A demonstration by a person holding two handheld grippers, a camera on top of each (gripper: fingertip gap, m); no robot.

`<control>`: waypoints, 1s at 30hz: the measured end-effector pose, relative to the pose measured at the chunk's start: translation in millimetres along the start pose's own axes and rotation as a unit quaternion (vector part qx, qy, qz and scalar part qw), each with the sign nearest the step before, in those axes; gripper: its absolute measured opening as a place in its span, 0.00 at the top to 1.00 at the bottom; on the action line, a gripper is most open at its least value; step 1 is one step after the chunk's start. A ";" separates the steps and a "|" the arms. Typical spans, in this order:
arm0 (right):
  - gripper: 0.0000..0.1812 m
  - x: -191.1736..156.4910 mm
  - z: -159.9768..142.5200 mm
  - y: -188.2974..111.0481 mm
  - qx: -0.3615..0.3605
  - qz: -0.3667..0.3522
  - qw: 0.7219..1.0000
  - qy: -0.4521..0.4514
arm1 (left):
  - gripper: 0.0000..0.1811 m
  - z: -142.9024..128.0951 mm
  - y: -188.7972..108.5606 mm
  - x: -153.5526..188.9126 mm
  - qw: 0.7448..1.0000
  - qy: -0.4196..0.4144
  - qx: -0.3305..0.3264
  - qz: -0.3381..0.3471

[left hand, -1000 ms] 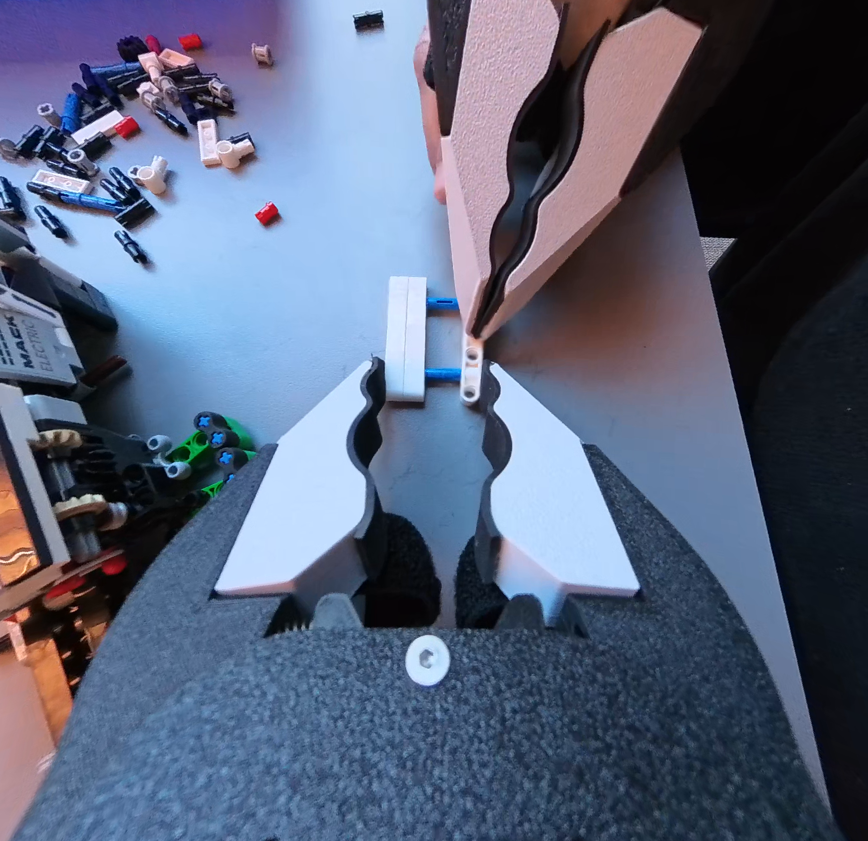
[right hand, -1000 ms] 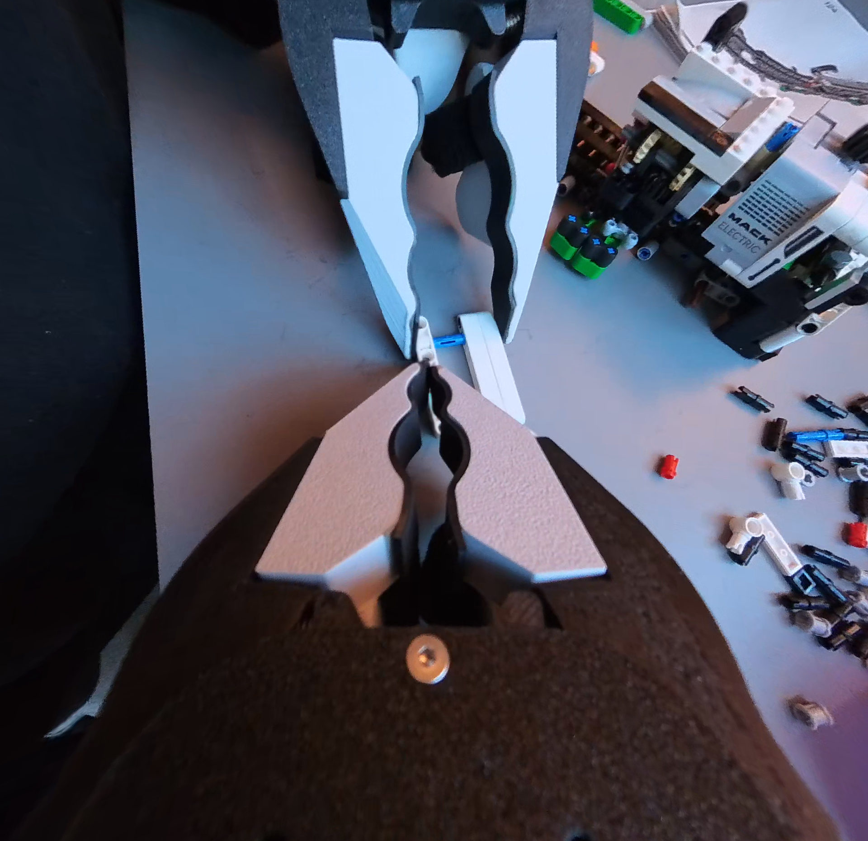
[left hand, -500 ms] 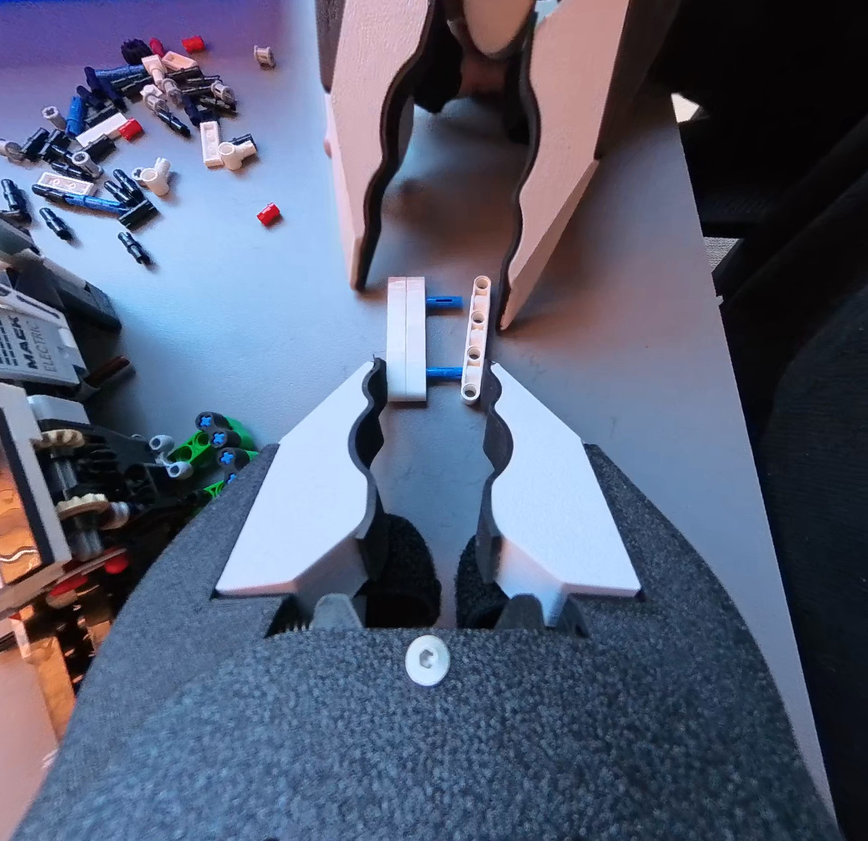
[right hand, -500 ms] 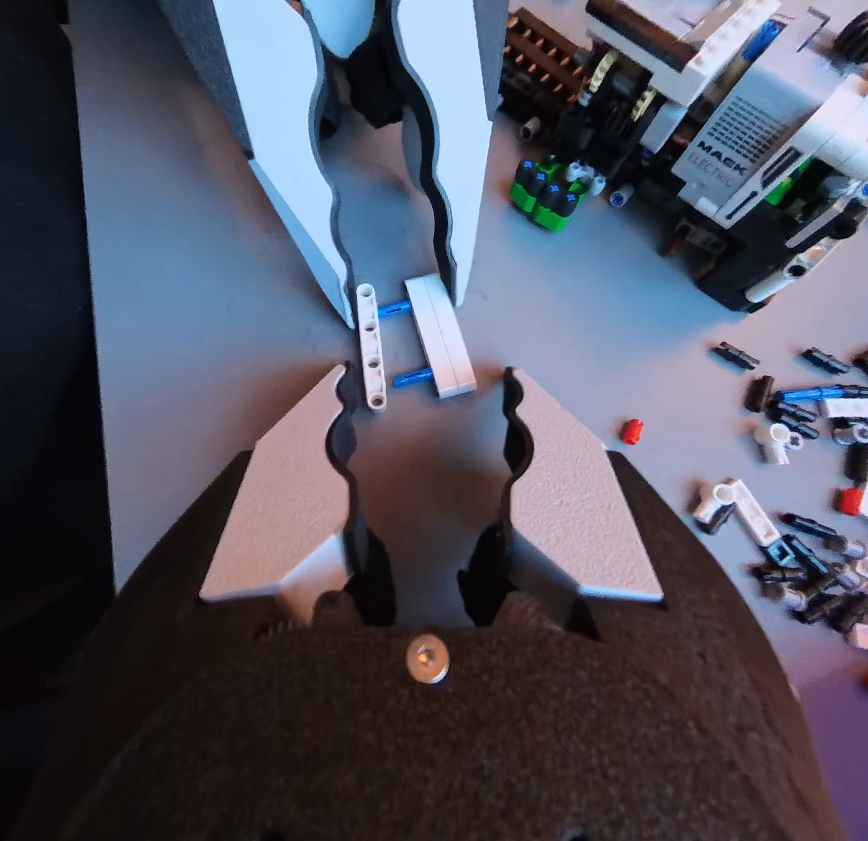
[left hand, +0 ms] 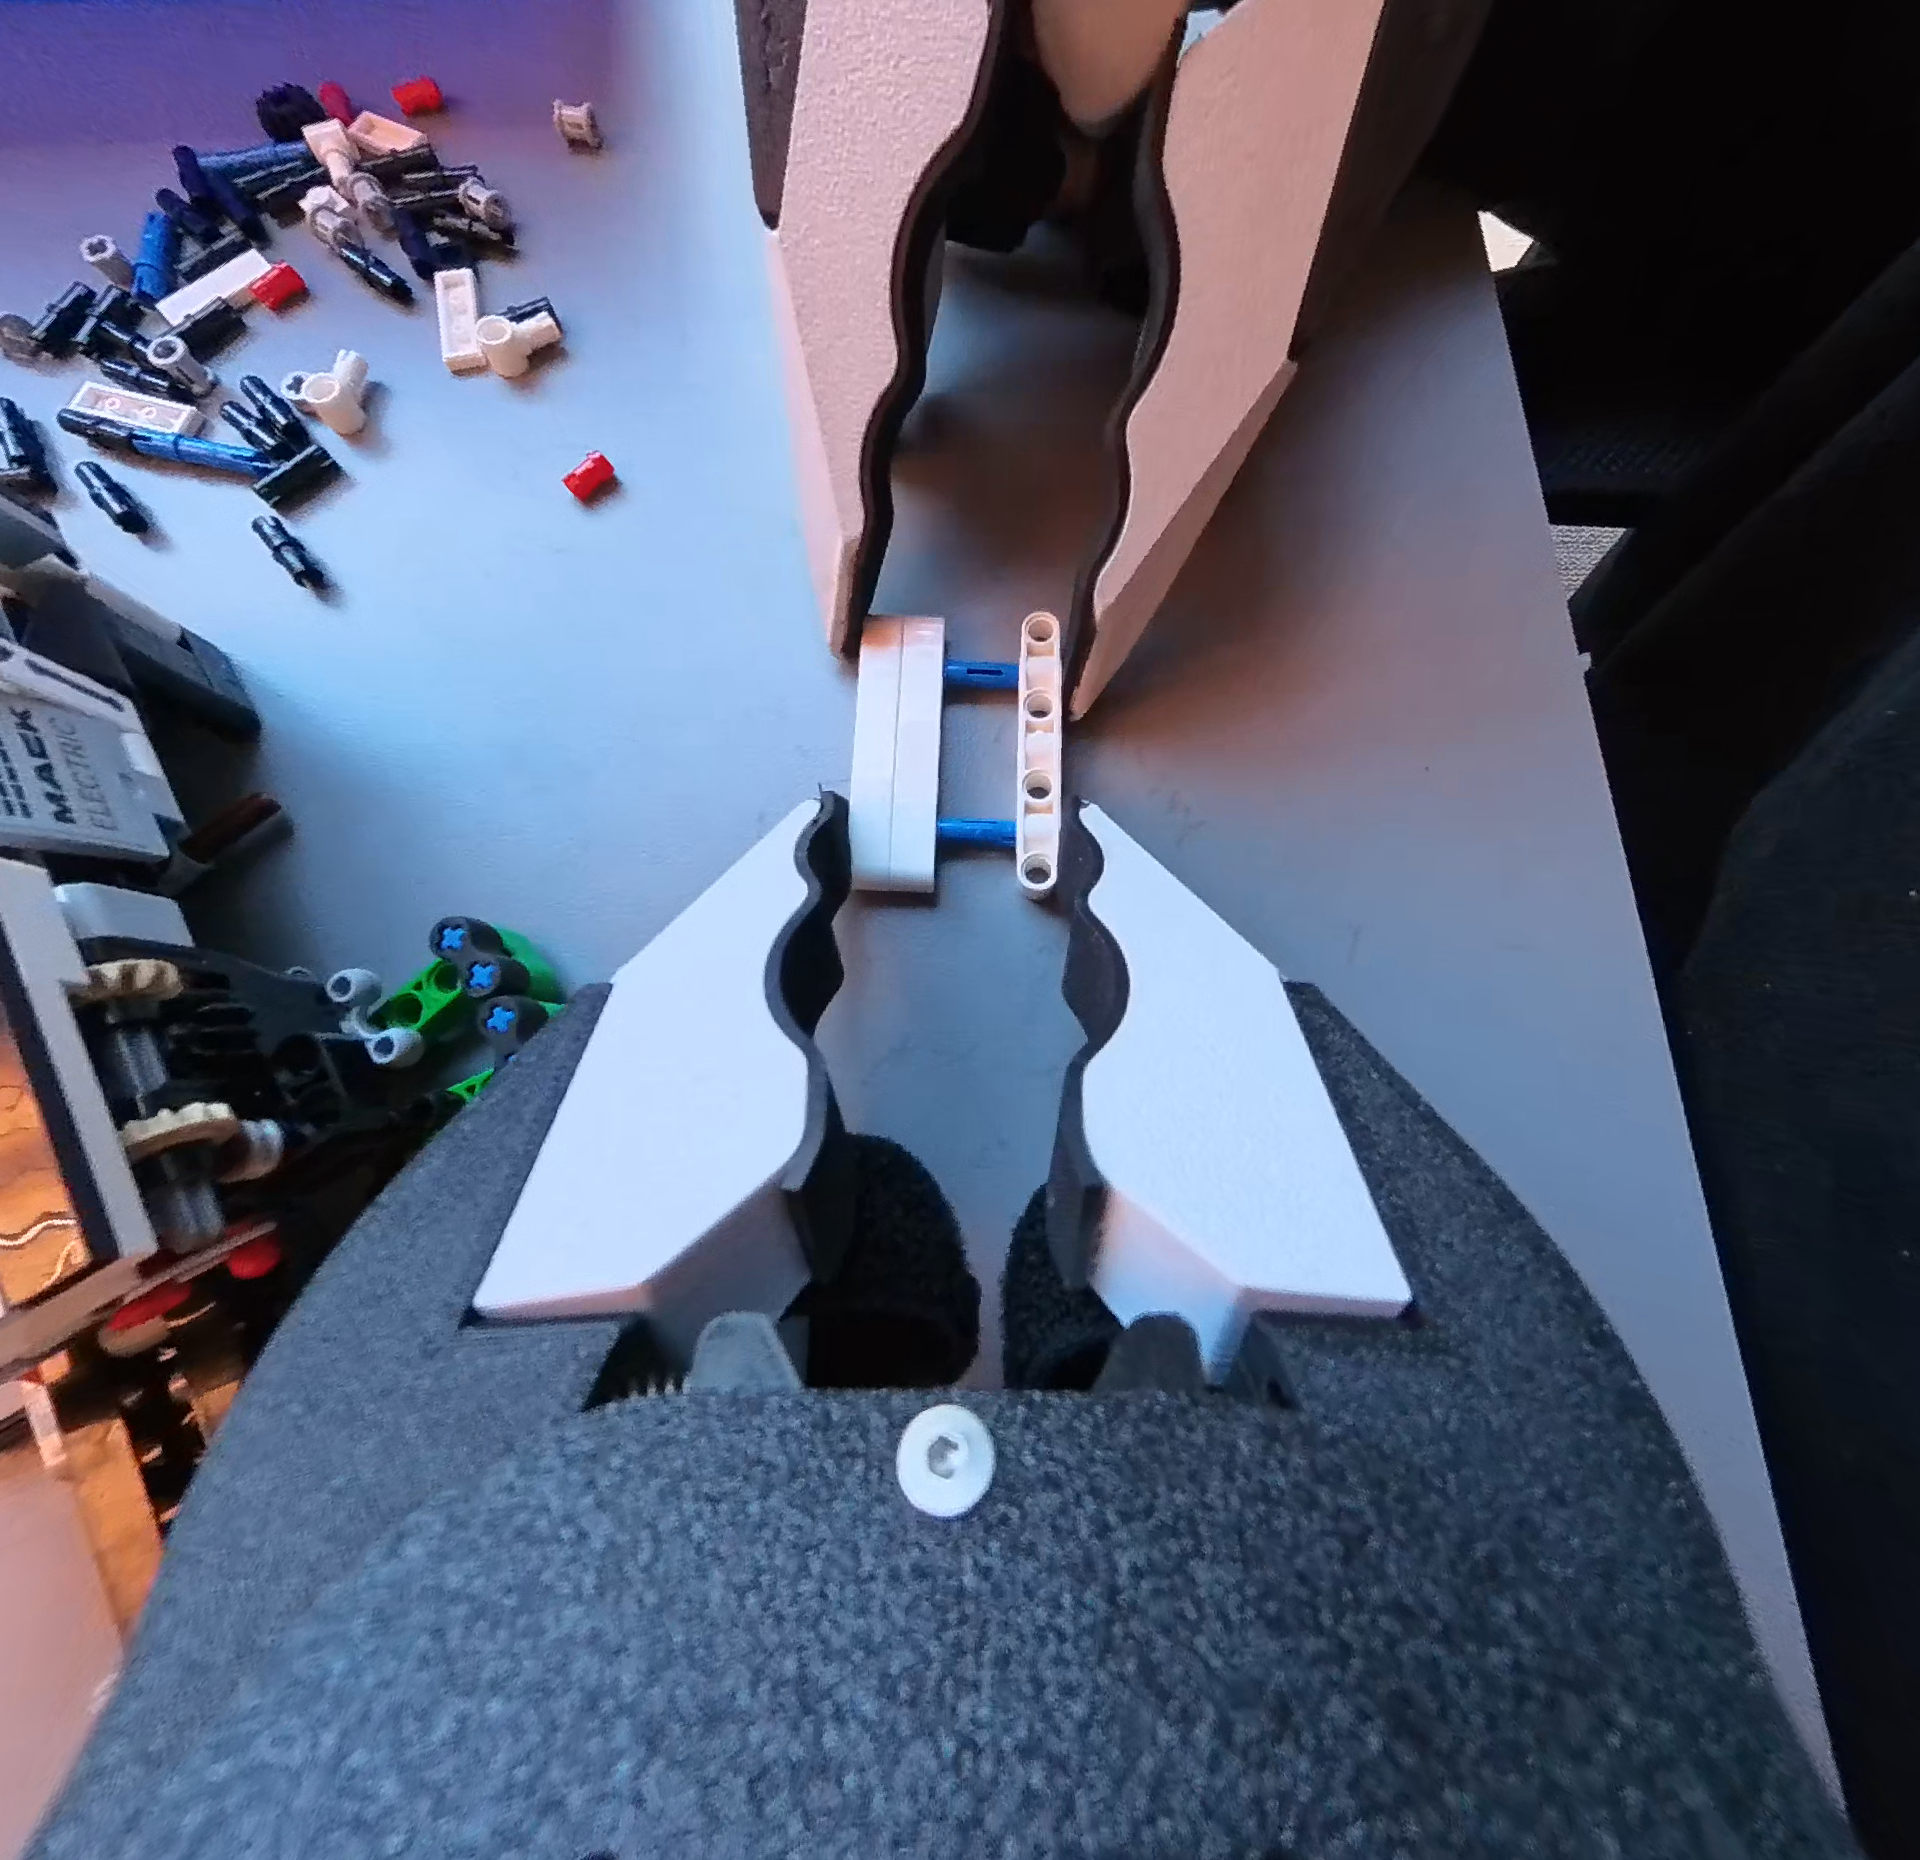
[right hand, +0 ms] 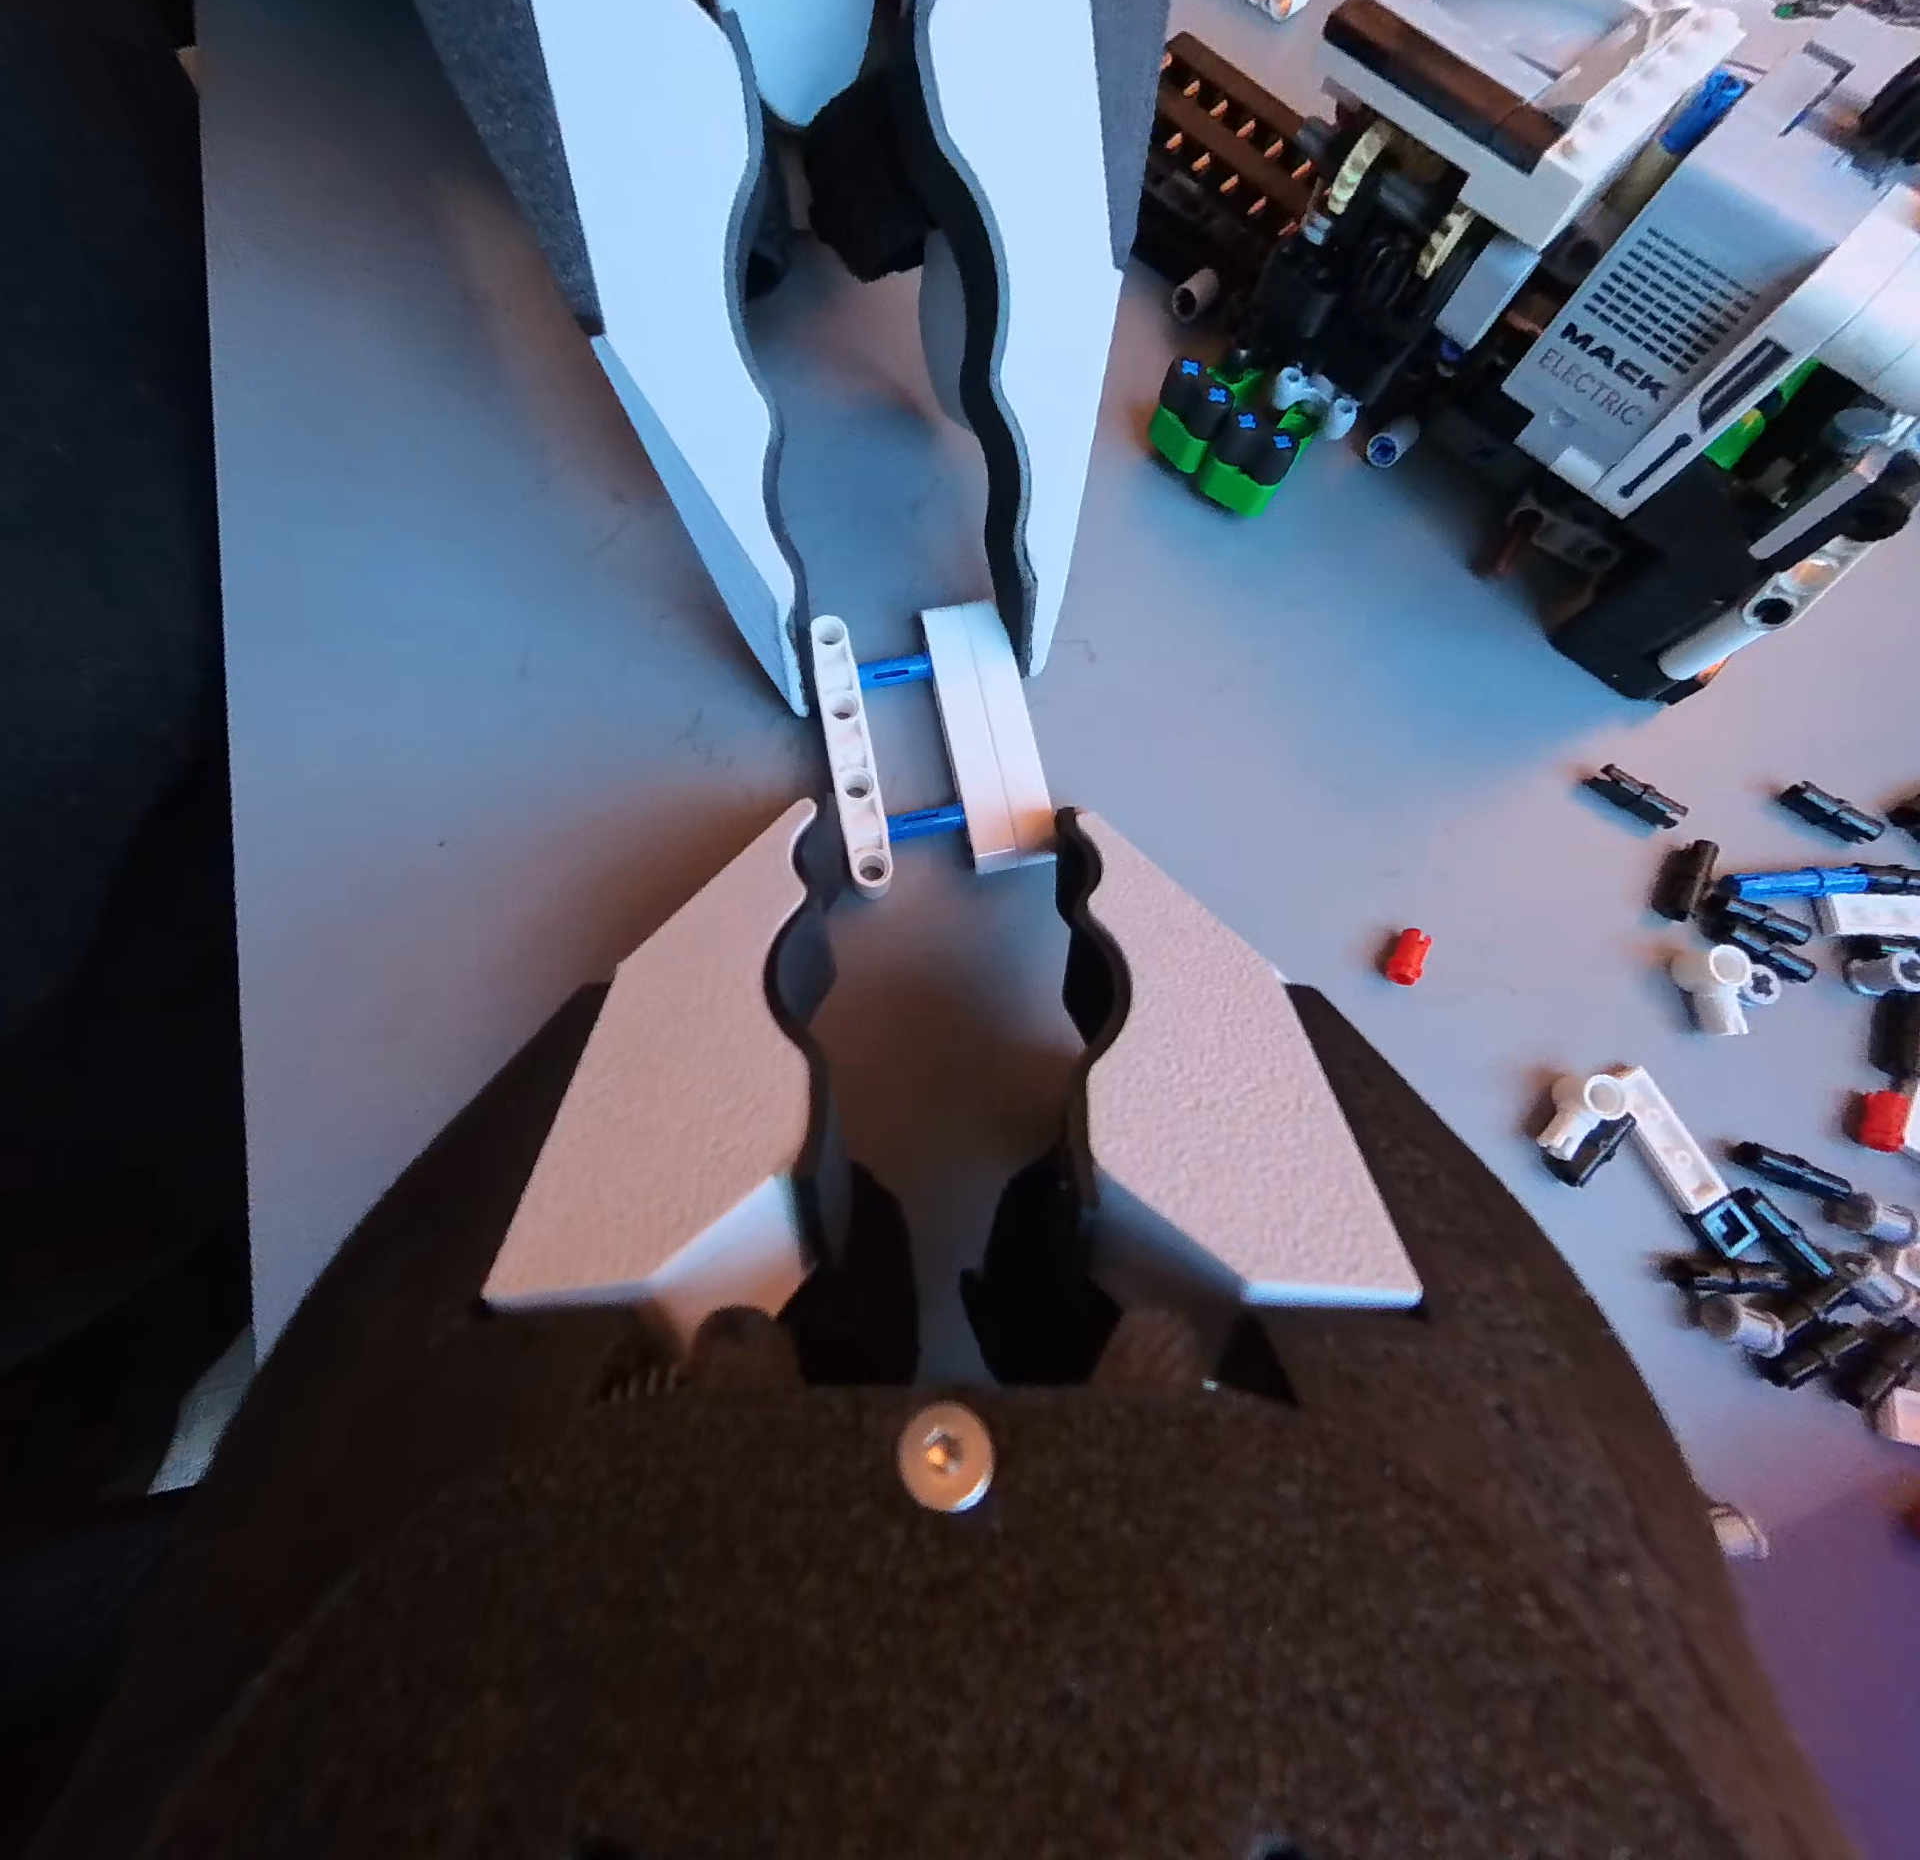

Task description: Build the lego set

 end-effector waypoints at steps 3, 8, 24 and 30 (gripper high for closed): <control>0.78 0.1 -0.2 0.0 0.000 0.001 1.000 -0.001 | 0.79 0.0 0.1 0.0 1.000 0.000 0.000 0.001; 0.78 0.2 -0.4 0.0 0.000 0.002 1.000 -0.003 | 0.79 0.4 0.5 0.3 1.000 0.000 0.000 0.003; 0.78 -2.3 8.4 9.3 0.003 0.024 1.000 -0.009 | 0.79 1.1 2.2 2.2 1.000 0.007 -0.001 -0.005; 0.78 -2.7 9.0 8.7 0.006 0.030 1.000 -0.002 | 0.78 1.2 1.8 3.1 1.000 0.009 -0.002 -0.010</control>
Point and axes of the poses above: each gripper's, where its closed fingertips meet, y out along the fingers, z out of its top, x = y × z across the jaws, the point moved 2 cm from there along -y, back along the fingers, and after that the axes turned 12 degrees about -y, right-handed, at the moved point
